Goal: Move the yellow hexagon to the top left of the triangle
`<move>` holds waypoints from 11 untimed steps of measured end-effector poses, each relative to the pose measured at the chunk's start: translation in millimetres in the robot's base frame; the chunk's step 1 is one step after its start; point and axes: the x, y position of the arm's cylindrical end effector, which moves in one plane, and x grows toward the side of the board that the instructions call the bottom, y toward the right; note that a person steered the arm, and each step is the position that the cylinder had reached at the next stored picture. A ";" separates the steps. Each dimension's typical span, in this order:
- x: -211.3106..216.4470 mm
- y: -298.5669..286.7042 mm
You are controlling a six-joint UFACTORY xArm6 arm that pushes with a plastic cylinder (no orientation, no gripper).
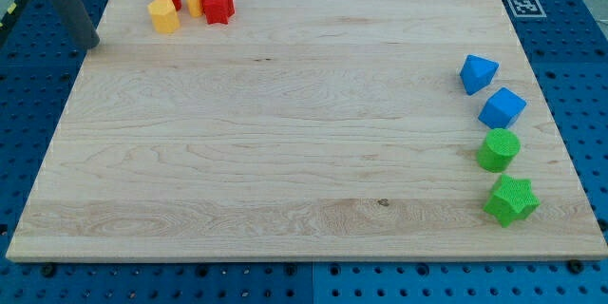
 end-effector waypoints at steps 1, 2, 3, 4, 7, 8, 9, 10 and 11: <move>-20.5 0.0; -20.5 1.7; -21.6 30.3; -28.4 64.8; -32.9 153.2; -32.9 189.9; -31.8 230.6; -17.9 262.3; 10.3 279.6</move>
